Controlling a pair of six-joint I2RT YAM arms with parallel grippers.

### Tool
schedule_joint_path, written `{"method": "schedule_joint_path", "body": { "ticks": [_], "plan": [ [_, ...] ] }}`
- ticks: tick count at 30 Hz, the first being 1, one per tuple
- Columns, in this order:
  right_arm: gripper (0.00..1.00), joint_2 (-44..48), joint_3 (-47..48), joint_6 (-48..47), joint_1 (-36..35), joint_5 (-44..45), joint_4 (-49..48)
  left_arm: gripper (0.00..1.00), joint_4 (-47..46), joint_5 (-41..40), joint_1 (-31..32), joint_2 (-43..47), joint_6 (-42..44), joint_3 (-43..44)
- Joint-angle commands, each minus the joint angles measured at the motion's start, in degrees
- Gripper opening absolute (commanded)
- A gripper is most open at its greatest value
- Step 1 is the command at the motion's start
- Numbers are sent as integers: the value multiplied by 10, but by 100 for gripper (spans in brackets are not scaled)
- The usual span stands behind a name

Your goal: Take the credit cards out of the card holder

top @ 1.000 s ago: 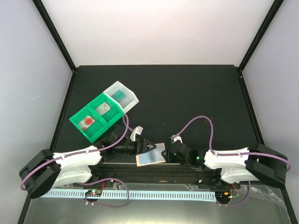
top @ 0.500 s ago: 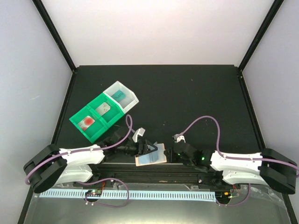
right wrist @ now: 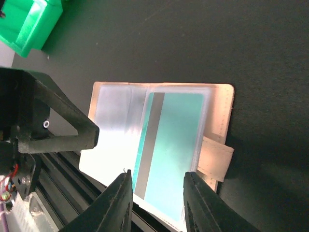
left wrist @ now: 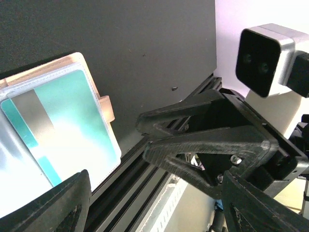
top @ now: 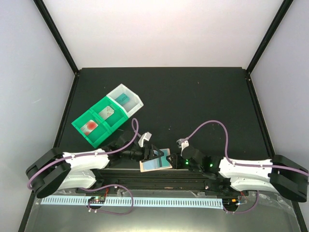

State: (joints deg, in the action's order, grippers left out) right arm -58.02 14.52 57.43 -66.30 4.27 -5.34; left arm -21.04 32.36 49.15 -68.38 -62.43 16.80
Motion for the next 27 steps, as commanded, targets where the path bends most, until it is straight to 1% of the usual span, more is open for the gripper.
{"method": "schedule_joint_path", "body": {
  "ticks": [1, 3, 4, 5, 7, 10, 12, 13, 16, 20, 23, 27],
  "plan": [
    [30, -53, 16, -17, -2, -31, -62, 75, 11, -15, 3, 1, 17, 15],
    [30, -75, 28, -16, -2, -31, -55, 73, 35, -32, 3, 4, 23, 16],
    [30, -80, 31, -15, -2, -29, -50, 69, 49, -42, 3, 7, 28, 17],
    [29, -83, 35, -17, -2, -24, -43, 62, 62, -52, 3, 10, 31, 17],
    [28, -85, 43, -18, -2, -9, -21, 52, 82, -67, 2, 19, 35, 14],
    [25, -90, 54, -20, -1, 8, 2, 43, 107, -93, 0, 32, 37, 7],
    [23, -99, 64, -24, -1, 13, 18, 37, 109, -99, -3, 43, 37, -2],
    [22, -103, 69, -23, -1, 16, 31, 35, 104, -102, -4, 47, 37, -8],
    [21, -112, 84, -25, -1, 30, 67, 35, 100, -104, -10, 55, 31, -18],
    [21, -123, 98, -30, -1, 35, 96, 37, 91, -93, -11, 45, 35, -20],
    [20, -137, 102, -32, -1, 22, 87, 37, 54, -73, -12, 26, 23, -28],
    [14, -162, 106, -34, -2, 8, 83, 37, 25, -60, -12, 1, 12, -36]
  ]
}}
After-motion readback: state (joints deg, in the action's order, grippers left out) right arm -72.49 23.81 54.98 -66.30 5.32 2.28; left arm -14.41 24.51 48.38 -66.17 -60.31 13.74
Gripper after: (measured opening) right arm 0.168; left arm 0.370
